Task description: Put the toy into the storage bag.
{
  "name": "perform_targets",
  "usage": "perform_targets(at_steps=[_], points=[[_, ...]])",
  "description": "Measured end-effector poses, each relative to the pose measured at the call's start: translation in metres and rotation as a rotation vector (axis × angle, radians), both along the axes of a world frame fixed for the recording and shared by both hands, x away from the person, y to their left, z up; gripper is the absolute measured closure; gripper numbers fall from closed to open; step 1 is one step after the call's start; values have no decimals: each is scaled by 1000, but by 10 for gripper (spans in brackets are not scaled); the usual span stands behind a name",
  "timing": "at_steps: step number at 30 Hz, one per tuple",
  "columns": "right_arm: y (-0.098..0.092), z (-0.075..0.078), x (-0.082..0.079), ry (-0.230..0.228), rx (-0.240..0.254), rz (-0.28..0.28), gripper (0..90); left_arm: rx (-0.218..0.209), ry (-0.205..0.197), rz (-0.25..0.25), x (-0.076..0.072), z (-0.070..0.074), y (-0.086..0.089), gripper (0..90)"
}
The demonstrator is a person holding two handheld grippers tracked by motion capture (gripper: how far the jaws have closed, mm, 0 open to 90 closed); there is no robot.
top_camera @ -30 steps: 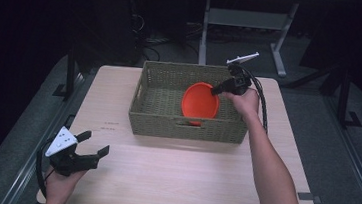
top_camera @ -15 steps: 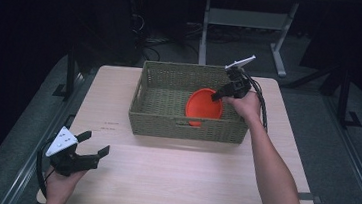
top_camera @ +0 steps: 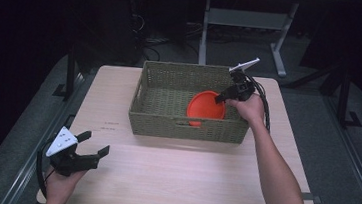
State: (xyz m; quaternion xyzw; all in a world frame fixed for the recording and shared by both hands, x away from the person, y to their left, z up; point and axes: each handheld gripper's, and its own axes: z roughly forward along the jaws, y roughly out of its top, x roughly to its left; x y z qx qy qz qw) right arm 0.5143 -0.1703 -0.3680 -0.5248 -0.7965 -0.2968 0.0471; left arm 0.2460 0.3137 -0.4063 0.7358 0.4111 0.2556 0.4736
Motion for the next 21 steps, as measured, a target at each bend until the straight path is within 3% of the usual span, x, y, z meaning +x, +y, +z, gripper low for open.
perform_targets(at_steps=[4, 8, 11, 21], points=[[-10, 5, -4, -18, 59, 2, 548, 1, 1, 0, 0, 0, -1, 151], [-14, 11, -13, -56, 55, 37, 518, 6, 6, 1, 1, -1, -1, 150], [-20, 14, -21, -69, 112, 49, 493, 4, 5, 2, 0, -1, -2, 151], [-27, 19, -28, -77, 129, 62, 466, -6, 9, 8, 1, -1, -2, 151]])
